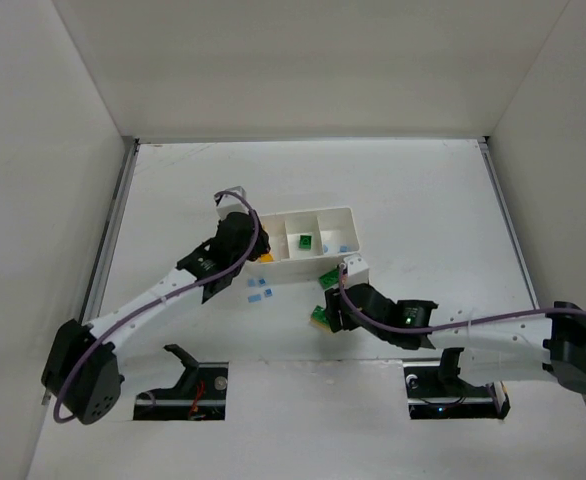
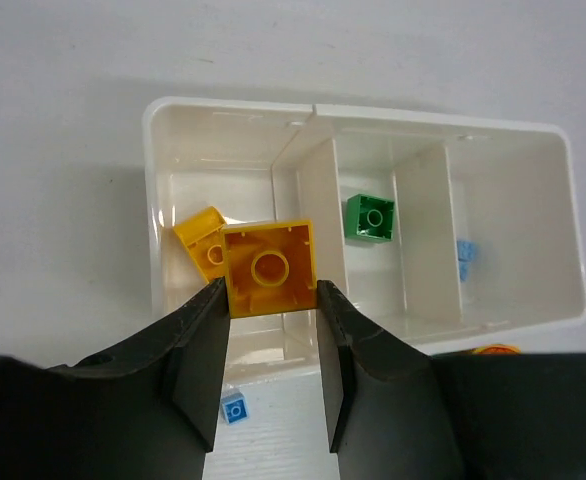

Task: Sort the legos into containers by color

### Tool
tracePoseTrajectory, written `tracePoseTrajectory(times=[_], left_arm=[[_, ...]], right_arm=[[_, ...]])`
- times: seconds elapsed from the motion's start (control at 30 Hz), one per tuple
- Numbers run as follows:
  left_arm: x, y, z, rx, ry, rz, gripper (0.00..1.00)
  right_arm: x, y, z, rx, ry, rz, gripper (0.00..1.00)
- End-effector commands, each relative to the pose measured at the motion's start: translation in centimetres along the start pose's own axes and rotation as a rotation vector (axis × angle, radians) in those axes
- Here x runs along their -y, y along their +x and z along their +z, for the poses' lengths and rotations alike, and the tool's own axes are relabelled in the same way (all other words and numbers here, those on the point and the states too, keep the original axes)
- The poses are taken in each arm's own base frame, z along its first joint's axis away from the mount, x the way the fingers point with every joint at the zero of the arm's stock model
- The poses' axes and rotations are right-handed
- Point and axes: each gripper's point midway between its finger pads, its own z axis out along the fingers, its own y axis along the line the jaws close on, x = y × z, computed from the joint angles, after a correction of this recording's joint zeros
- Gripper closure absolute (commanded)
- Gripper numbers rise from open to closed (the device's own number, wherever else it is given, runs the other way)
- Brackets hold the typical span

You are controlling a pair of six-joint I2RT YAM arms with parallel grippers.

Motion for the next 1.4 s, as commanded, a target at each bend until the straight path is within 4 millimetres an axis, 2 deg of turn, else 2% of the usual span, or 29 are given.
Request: tracePoseTrajectory(times=[0.0,0.1,0.23,0.37,0.47,0.63,0.77,0.97,1.13,1.23,1.37], left_arm=[[2.7,-2.0,1.2,0.011,0.075,0.003,0.82],[3.0,-1.8,2.5,0.0,0.064,0.014,0.82],[2.2,-1.7,3.8,-0.006,0.023,0.016,0.78],[1.5,-1.9,4.2,-0.001,0.004,-0.002,0.6],[1.4,-2.3,3.6,0.014,0.011,-0.008,0.54],[1.3,-2.1,2.3,0.021,0.031,-0.006,0.54],[1.5,-0.4,0.8,0.007,0.065,-0.009,0.54],[1.4,2.3,-1.6,-0.023,0.117,-0.017,0.54],[0.5,3.8,-3.0,-0.057,0.115,-0.012,0.54],[-0.4,4.6,-3.7,-0.071,0.108,-0.015,0.54],[-1.2,5.4,-4.5,-0.083,0.112,-0.033,0.54]], right_arm=[[-1.7,-1.3,0.0,0.036,-0.042,-0.02,0.34],[-1.9,-1.2,0.1,0.033,-0.049,-0.025,0.28],[-2.5,-1.0,0.1,0.021,-0.079,-0.035,0.25],[-3.2,-0.7,0.2,-0.002,-0.104,-0.054,0.22],[-3.6,-0.1,0.7,-0.031,-0.112,-0.082,0.22],[-4.0,0.1,1.8,-0.055,-0.095,-0.122,0.22],[-4.3,0.0,2.8,-0.066,-0.076,-0.154,0.22],[-3.6,0.7,3.7,-0.094,-0.027,-0.191,0.22],[-3.6,1.0,3.9,-0.108,-0.018,-0.197,0.24],[-3.7,1.0,4.0,-0.12,-0.014,-0.201,0.32],[-3.9,0.7,3.9,-0.117,-0.014,-0.195,0.48]])
